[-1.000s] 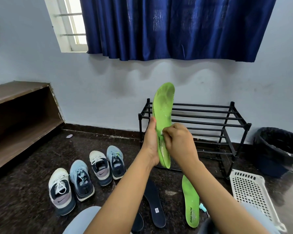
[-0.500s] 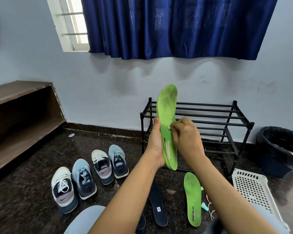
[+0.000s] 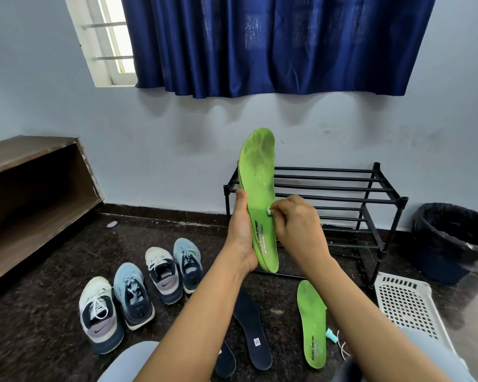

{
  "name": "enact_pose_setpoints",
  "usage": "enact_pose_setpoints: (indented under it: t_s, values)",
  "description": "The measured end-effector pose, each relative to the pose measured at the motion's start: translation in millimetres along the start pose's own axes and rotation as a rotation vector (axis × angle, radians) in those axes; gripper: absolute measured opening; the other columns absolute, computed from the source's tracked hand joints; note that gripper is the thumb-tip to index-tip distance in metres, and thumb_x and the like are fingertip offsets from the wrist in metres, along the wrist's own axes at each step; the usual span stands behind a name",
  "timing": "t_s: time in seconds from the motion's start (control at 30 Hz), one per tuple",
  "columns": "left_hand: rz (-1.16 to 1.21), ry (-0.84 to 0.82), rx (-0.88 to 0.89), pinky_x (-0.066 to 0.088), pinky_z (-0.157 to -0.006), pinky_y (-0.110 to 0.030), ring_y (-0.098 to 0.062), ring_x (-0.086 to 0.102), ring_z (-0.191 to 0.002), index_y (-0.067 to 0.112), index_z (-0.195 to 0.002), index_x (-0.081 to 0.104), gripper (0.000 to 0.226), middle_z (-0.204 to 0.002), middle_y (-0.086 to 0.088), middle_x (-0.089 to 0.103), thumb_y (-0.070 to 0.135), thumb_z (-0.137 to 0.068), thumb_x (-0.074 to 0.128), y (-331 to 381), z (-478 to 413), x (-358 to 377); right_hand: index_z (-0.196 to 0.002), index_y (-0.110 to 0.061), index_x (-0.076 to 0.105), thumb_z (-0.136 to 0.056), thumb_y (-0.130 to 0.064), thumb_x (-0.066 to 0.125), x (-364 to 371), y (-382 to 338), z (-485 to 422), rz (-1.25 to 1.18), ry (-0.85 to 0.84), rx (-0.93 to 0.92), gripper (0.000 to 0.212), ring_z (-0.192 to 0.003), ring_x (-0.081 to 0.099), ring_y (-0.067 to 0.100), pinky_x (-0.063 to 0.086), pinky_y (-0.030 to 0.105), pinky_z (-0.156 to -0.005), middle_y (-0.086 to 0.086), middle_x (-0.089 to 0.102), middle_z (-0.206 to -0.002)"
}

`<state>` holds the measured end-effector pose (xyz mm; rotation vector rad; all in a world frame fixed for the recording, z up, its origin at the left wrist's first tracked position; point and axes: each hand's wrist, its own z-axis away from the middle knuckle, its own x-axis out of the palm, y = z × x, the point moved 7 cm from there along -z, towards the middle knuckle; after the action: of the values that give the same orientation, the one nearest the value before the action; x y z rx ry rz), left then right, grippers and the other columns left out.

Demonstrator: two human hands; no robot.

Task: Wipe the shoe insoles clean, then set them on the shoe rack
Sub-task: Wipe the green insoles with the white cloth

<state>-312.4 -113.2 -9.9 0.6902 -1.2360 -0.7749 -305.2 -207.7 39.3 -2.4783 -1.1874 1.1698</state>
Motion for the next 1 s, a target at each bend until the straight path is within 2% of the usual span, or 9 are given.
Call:
enact_pose_setpoints:
  t_s: [0.13, 0.27, 0.47, 0.57, 0.67, 0.8, 0.87, 0.93, 1.0]
  values:
    - [0.018, 0.006, -0.007, 0.053, -0.072, -0.033, -0.023, 0.066, -0.078, 0.004, -0.112, 0.067, 0.082, -0.088, -0.012, 0.069, 0.072, -0.092, 0.025, 5.5, 0.0, 0.4, -0.079, -0.001, 0.071, -0.079, 0.002, 0.063, 0.7, -2.8, 5.0, -0.009, 0.023, -0.002, 0.009, -0.071, 0.059, 0.03, 0.051, 0.036, -0.065, 0.013, 0.062, -0.076]
    - [0.123, 0.035, 0.027, 0.052, -0.075, -0.034, -0.022, 0.061, -0.081, -0.002, -0.126, 0.059, 0.087, -0.092, -0.015, 0.065, 0.07, -0.094, 0.023, 12.9, -2.8, -3.3, -0.074, -0.001, 0.07, -0.075, 0.003, 0.063, 13.6, -13.8, 17.1, -0.001, -0.061, -0.037, 0.008, -0.069, 0.058, 0.03, 0.05, 0.036, -0.063, 0.012, 0.061, -0.074]
    - [0.138, -0.002, 0.042, 0.053, -0.078, -0.034, -0.024, 0.065, -0.082, 0.001, -0.116, 0.064, 0.087, -0.093, -0.015, 0.068, 0.073, -0.092, 0.022, 11.9, -2.2, -2.2, -0.078, -0.001, 0.07, -0.077, 0.001, 0.064, 2.1, -14.6, 5.2, 0.008, 0.045, -0.015, 0.007, -0.071, 0.057, 0.027, 0.043, 0.029, -0.069, 0.011, 0.059, -0.074]
    - [0.128, -0.007, 0.018, 0.055, -0.074, -0.032, -0.024, 0.069, -0.079, 0.007, -0.107, 0.068, 0.078, -0.089, -0.013, 0.072, 0.069, -0.094, 0.023, 1.6, 0.3, 0.7, -0.081, -0.002, 0.071, -0.078, 0.001, 0.064, -6.0, -11.7, -3.2, -0.003, 0.108, 0.02, 0.007, -0.073, 0.059, 0.028, 0.04, 0.026, -0.071, 0.011, 0.061, -0.076]
    - [0.117, -0.049, 0.028, 0.056, -0.075, -0.032, -0.023, 0.071, -0.084, 0.006, -0.114, 0.066, 0.072, -0.096, -0.014, 0.073, 0.063, -0.097, 0.024, -2.4, 2.1, 5.9, -0.082, -0.007, 0.071, -0.08, -0.005, 0.065, -13.4, -4.6, -8.8, -0.033, 0.13, 0.073, 0.007, -0.078, 0.06, 0.027, 0.042, 0.029, -0.075, 0.009, 0.064, -0.082]
    - [0.12, -0.052, 0.104, 0.051, -0.077, -0.034, -0.023, 0.066, -0.078, 0.016, -0.116, 0.06, 0.048, -0.09, -0.015, 0.07, 0.049, -0.102, 0.029, 9.8, 1.9, 3.3, -0.083, -0.02, 0.069, -0.084, -0.014, 0.064, -12.6, 6.5, -6.4, -0.191, 0.065, 0.221, 0.008, -0.08, 0.063, 0.017, 0.049, 0.03, -0.076, 0.004, 0.067, -0.088]
    - [0.098, -0.029, 0.134, 0.048, -0.074, -0.035, -0.021, 0.06, -0.073, 0.016, -0.12, 0.054, 0.054, -0.087, -0.014, 0.065, 0.06, -0.097, 0.031, 15.5, 0.0, 0.7, -0.082, -0.021, 0.068, -0.085, -0.013, 0.064, -9.4, 5.0, -4.0, -0.255, 0.046, 0.247, 0.009, -0.079, 0.063, 0.014, 0.048, 0.018, -0.076, 0.004, 0.066, -0.089]
    - [0.08, -0.051, 0.149, 0.051, -0.069, -0.03, -0.02, 0.062, -0.07, 0.011, -0.109, 0.059, 0.071, -0.077, -0.009, 0.063, 0.074, -0.088, 0.034, 22.3, -0.3, 1.1, -0.081, -0.017, 0.071, -0.083, -0.009, 0.067, -7.5, -3.1, -3.3, -0.242, 0.058, 0.201, 0.009, -0.076, 0.061, 0.012, 0.04, 0.003, -0.073, 0.004, 0.066, -0.087]
    - [0.076, -0.083, 0.168, 0.054, -0.062, -0.027, -0.017, 0.063, -0.064, 0.012, -0.092, 0.067, 0.078, -0.069, -0.006, 0.062, 0.083, -0.071, 0.045, 31.8, -0.1, 1.7, -0.082, -0.014, 0.072, -0.08, -0.005, 0.068, -3.8, -14.8, -2.1, -0.2, 0.047, 0.13, 0.01, -0.076, 0.06, 0.013, 0.04, 0.009, -0.075, 0.003, 0.064, -0.085]
